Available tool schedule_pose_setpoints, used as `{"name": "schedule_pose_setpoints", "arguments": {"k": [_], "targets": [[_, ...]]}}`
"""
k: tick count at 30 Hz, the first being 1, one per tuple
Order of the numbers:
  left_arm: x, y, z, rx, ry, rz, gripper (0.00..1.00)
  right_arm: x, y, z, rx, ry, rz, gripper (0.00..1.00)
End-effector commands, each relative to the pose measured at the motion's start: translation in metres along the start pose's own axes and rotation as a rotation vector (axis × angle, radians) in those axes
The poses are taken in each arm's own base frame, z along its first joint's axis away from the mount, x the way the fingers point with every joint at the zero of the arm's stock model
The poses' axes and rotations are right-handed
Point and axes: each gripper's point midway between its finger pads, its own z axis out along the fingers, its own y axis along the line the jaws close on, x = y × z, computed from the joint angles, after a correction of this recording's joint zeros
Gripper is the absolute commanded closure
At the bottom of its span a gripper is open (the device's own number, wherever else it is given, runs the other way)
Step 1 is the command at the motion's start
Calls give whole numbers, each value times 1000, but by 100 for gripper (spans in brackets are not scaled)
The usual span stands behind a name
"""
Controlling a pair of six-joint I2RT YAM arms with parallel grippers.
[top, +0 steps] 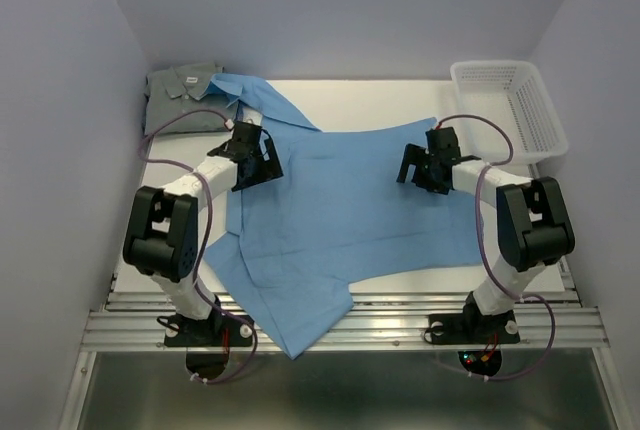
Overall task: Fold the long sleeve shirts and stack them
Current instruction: Flatten the shirt out
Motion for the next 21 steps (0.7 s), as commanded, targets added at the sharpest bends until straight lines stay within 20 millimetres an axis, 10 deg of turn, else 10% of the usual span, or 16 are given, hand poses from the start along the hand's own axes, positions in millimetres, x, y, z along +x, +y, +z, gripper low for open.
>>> {"name": "schedule_pose_setpoints", "arguments": {"k": [1,5,21], "targets": [[-4,-11,30,2,36,-2,1,-7,-6,19,61,-16,49,0],[-9,-11,65,-58,92,28,2,-16,-10,35,109,-21,50,0],[-163,-52,156,48,-12,84,1,-99,5,95,116,-115,42,0]]}}
